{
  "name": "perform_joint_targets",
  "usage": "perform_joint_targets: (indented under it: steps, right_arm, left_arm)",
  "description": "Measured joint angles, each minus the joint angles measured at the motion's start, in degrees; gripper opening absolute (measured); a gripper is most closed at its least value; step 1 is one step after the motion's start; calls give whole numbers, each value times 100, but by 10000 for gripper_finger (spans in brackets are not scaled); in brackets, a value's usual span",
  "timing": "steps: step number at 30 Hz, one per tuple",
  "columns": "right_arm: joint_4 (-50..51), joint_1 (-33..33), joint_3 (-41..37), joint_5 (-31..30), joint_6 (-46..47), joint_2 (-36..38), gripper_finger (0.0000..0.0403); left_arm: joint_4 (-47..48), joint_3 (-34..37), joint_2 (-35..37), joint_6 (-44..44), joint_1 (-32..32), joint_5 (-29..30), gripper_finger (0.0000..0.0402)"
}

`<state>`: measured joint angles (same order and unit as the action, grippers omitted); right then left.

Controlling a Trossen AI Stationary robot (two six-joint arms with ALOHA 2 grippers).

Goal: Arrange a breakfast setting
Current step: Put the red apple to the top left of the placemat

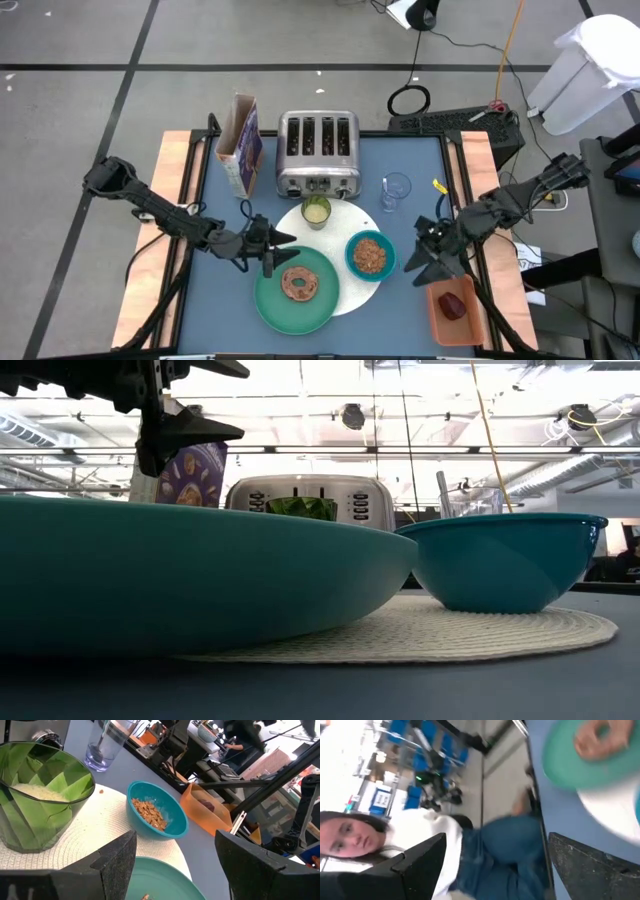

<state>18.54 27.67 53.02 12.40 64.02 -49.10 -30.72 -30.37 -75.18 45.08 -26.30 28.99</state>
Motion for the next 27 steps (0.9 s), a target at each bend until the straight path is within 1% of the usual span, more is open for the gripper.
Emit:
perform_joint_targets:
  steps: [8, 13, 18, 22, 27]
  right_arm:
    - [1658, 603, 4, -13, 747, -5, 339]
    - [2286, 1017, 4, -13, 1264, -13, 339]
    - [3169, 1614, 6, -12, 2073, -231, 339]
    - [3281, 2053, 6, -16, 2437, -596, 339]
    - [3332, 2351, 6, -9, 2946, -1099, 339]
  left_arm:
    - [-2, 0, 0, 5, 0, 4, 273]
    - [-2, 0, -1, 42, -2, 8, 273]
    - [-2, 0, -2, 40, -2, 168, 273]
    - [-2, 0, -2, 35, -2, 403, 273]
    - [-2, 0, -2, 5, -2, 522, 273]
